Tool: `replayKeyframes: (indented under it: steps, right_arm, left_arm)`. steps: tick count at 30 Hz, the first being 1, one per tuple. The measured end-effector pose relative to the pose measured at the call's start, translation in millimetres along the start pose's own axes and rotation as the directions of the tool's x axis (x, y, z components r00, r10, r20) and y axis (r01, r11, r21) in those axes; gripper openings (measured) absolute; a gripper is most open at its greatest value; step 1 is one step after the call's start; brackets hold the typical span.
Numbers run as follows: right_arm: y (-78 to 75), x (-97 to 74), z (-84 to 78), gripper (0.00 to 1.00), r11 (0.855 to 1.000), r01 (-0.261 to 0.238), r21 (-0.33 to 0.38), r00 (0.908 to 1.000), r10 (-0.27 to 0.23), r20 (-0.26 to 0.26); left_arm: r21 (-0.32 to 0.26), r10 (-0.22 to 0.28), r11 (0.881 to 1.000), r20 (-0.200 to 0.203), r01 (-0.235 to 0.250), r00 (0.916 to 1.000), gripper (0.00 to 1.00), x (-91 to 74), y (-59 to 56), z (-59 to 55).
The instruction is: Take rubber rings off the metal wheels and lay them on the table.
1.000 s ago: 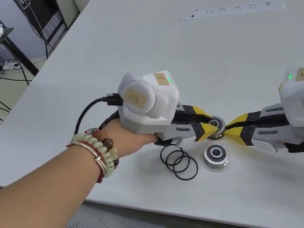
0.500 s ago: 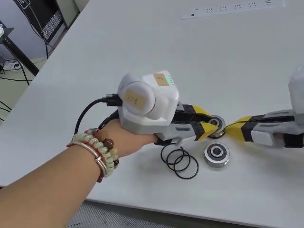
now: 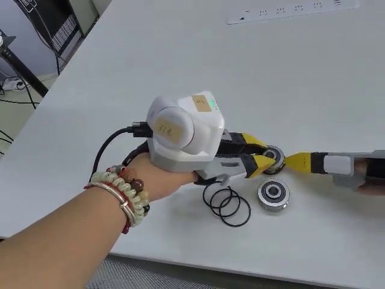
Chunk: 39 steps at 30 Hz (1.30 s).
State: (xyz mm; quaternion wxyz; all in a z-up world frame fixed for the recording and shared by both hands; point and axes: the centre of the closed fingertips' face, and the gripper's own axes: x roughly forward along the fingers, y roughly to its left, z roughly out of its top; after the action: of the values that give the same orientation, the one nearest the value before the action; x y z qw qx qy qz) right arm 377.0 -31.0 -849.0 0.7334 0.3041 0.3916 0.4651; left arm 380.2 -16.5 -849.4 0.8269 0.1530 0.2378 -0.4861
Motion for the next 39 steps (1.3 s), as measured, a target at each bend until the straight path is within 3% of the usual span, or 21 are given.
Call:
replayKeyframes:
  steps: [1, 5, 8, 17, 39]
  right_arm:
    - [-3.9, -0.2, -3.1, 0.0, 1.0, 0.019, 0.017, 0.9998, -0.019, -0.003]
    - [-3.0, 1.0, -3.4, 0.0, 1.0, 0.012, 0.017, 0.9999, -0.012, 0.0]
    - [-3.0, 2.1, -2.9, 0.0, 0.997, 0.006, 0.082, 1.0, -0.006, -0.002]
    - [6.8, 6.2, -2.4, 0.0, 0.994, -0.042, 0.096, 0.9991, 0.041, 0.01]
    - [16.2, 13.0, -1.7, 0.0, 0.99, -0.091, 0.107, 0.9958, 0.09, 0.019]
  left_arm:
    - [0.001, 0.001, 1.0, 0.0, -0.001, 1.0, 0.13, 0.1, 0.0, 0.1]
    - [0.001, 0.002, 1.0, -0.002, -0.002, 1.0, 0.13, 0.1, 0.1, 0.0]
    - [-0.002, 0.005, 1.0, -0.002, -0.005, 1.0, 0.13, -0.1, 0.5, -0.2]
    - [-0.009, 0.013, 1.0, -0.002, -0.013, 0.9999, 0.13, -0.4, 1.3, -0.1]
    - [-0.014, 0.022, 1.0, 0.001, -0.022, 0.9998, 0.13, -1.4, -0.4, -1.3]
